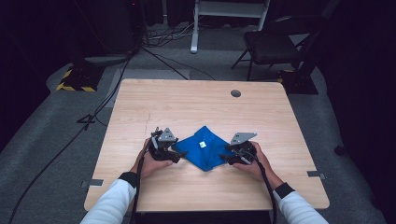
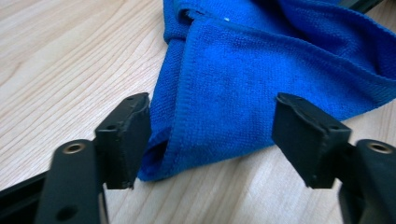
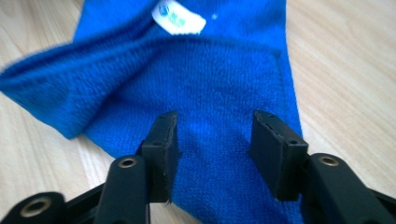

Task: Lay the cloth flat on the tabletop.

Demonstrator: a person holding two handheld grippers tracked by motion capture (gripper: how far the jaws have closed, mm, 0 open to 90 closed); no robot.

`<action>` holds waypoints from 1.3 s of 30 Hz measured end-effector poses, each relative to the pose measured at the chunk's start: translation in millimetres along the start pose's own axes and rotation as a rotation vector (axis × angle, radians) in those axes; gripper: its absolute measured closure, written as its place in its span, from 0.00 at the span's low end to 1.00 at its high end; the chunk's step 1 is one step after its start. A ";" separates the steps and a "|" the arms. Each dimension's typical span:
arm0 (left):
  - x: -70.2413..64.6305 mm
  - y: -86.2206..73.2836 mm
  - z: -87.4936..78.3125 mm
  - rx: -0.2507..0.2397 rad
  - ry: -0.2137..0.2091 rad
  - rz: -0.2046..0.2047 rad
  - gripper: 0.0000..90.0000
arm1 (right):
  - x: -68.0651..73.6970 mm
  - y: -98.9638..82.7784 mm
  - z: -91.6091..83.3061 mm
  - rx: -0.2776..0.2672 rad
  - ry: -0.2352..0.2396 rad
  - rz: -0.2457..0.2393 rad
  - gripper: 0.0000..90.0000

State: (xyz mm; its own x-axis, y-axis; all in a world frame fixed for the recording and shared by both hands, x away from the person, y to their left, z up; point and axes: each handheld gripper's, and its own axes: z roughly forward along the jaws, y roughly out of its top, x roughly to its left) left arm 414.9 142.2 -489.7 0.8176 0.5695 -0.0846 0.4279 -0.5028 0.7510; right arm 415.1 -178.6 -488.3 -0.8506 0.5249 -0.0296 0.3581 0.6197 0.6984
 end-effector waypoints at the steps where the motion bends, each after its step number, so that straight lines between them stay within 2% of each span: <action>1: 0.6 0.5 1.2 0.005 -0.001 0.012 0.32 | -0.8 -1.1 1.1 0.005 0.001 0.003 0.58; 3: 1.1 2.2 4.2 0.019 0.002 0.024 0.37 | -3.3 -2.3 1.4 -0.001 0.009 0.015 0.58; 5: 0.8 3.9 7.8 0.027 -0.003 0.025 0.45 | -4.5 -3.0 1.1 0.001 0.001 0.014 0.58; 7: 0.1 6.0 12.1 0.039 -0.017 0.032 0.48 | -5.6 -3.8 0.9 0.002 0.001 0.021 0.57; 11: -3.1 10.3 22.8 0.060 -0.014 0.056 0.60 | -10.1 -5.8 -0.6 0.004 -0.006 0.031 0.57; 15: -6.0 16.1 32.0 0.057 -0.004 0.076 0.63 | -16.4 -7.9 -2.5 0.006 -0.022 0.047 0.57; 21: -6.5 27.9 46.2 0.057 -0.004 0.078 0.67 | -25.5 -10.7 -5.0 0.008 -0.042 0.070 0.57; 22: -6.6 31.2 51.5 0.049 0.002 0.088 0.68 | -29.5 -11.5 -5.8 0.010 -0.053 0.075 0.57; 25: -5.0 36.4 56.8 0.053 -0.004 0.084 0.68 | -37.8 -12.5 -6.2 0.009 -0.061 0.092 0.57; 29: 2.1 42.8 63.3 0.051 -0.005 0.077 0.68 | -50.3 -14.4 -5.1 -0.010 -0.074 0.093 0.57; 31: 4.7 44.9 65.0 0.054 -0.006 0.076 0.68 | -54.9 -13.0 -4.7 -0.002 -0.074 0.096 0.56; 35: 7.9 49.6 68.1 0.065 0.010 0.076 0.67 | -63.5 -9.9 -3.0 0.008 -0.129 0.088 0.55; 37: 10.9 52.7 70.0 0.073 0.015 0.068 0.67 | -68.5 -9.5 -1.4 0.002 -0.115 0.111 0.55; 39: 12.6 54.1 71.1 0.075 0.017 0.067 0.67 | -71.3 -7.4 -0.6 0.009 -0.127 0.108 0.55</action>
State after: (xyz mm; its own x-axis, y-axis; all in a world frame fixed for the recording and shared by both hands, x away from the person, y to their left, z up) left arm 475.7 76.0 -496.7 0.8388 0.5439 -0.0241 0.4009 -0.5869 0.7035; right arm 472.8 -220.9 -490.9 -0.7515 0.6582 -0.0456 0.4486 0.5605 0.6962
